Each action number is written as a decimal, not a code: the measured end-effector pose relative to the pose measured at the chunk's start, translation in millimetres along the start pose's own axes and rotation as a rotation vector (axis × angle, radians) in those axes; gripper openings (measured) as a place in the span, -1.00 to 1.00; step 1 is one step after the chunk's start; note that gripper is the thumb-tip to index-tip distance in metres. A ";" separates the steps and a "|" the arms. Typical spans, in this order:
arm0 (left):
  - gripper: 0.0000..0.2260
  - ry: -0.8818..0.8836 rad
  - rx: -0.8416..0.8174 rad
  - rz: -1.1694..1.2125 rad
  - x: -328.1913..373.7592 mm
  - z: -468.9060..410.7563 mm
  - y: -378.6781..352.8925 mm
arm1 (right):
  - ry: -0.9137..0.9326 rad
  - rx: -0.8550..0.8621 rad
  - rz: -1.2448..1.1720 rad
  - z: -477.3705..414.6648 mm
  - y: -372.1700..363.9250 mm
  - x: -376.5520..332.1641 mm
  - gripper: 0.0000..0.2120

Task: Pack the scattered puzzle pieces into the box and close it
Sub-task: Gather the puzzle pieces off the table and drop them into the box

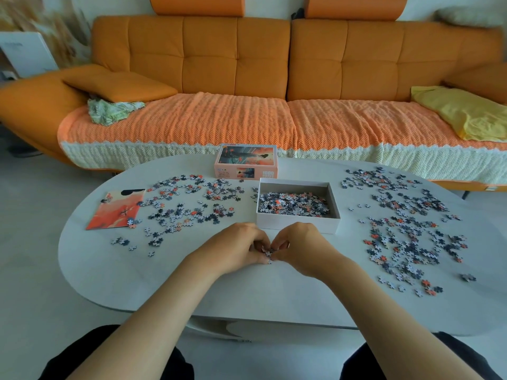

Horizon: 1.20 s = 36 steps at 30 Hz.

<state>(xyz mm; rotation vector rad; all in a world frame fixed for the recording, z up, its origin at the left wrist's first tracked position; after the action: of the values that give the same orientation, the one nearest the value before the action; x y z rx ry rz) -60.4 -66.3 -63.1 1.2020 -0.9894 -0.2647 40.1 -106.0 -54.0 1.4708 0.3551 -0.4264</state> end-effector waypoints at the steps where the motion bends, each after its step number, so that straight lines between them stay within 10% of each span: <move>1: -0.78 0.012 -0.004 0.007 -1.2 -0.6 -0.3 | -0.001 -0.005 -0.002 -1.0 -0.2 1.4 -0.89; 14: -0.92 0.107 -0.038 0.113 -9.0 -1.2 -2.9 | 0.074 -0.053 -0.026 -13.7 1.0 9.7 -0.95; 21: -0.90 0.077 -0.037 0.112 -6.8 -2.4 -1.6 | 0.034 0.487 0.063 -26.8 74.8 24.1 -0.87; 26: -0.89 0.092 -0.031 0.137 -9.9 -3.3 -0.6 | 0.154 0.388 0.063 -29.1 66.8 15.1 -0.86; 31: -0.89 0.107 -0.040 0.117 -9.9 -3.6 2.7 | 0.141 -0.092 0.122 -19.0 8.1 10.3 -0.86; 36: -0.89 0.115 -0.031 0.111 -9.6 0.4 5.9 | 0.076 -0.104 0.062 -16.8 -0.5 12.2 -0.92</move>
<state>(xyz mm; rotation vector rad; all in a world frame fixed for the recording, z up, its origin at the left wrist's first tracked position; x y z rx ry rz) -68.1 -58.1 -62.8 1.1179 -0.9448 -0.1210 50.9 -90.0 -61.5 1.3950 0.3863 -0.2987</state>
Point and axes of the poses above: each hand's wrist, its own z-axis away from the middle knuckle, its own y-axis out of the back of the hand, x = y × z, the point moved 9 cm from there along -z, towards the middle knuckle, and after that the axes turned 1 degree about -y, right-handed, at the moved point
